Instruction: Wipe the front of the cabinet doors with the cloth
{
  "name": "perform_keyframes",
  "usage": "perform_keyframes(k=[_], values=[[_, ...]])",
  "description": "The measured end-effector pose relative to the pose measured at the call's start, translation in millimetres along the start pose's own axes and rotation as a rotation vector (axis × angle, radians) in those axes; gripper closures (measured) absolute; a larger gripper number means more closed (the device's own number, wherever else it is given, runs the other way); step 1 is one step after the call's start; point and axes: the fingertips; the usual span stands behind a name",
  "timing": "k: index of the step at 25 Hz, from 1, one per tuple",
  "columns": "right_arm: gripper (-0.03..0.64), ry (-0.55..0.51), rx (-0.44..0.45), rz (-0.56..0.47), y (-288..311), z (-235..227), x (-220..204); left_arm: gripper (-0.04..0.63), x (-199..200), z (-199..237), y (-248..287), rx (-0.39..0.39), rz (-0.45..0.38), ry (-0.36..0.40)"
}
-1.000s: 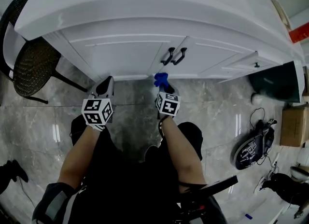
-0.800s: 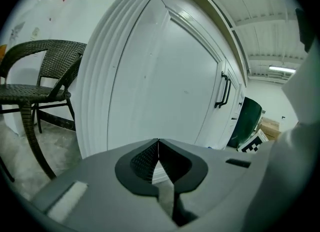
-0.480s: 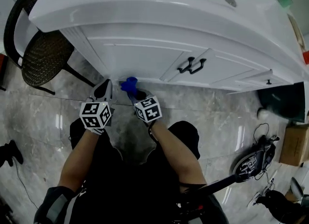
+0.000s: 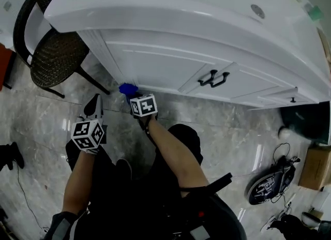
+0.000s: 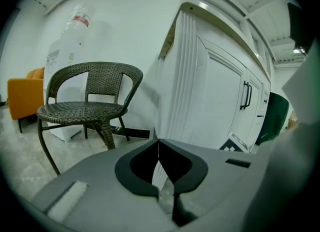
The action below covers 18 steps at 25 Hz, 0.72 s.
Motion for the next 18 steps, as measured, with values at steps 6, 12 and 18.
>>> perform_keyframes(k=[6,12,18], values=[[0.566,0.121,-0.169,-0.004,-35.3,-58.9,-1.7,0.592,-3.8,-16.9,11.8,-0.055,-0.004,-0.011],[0.566,0.196,-0.364,-0.022,-97.8,-120.3,-14.9,0.592,-8.9,-57.7,37.0,-0.153,-0.007,-0.033],[0.566,0.242,-0.55,-0.083,-171.5,-172.6,-11.8,0.592,-15.0,-104.4,62.1,-0.247,-0.008,-0.015]])
Point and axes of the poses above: the fingertips, and each gripper's own axes: y forward along the fingers, z to its left, x out of its top, and after that the axes turned 13 degrees about -z, right-handed
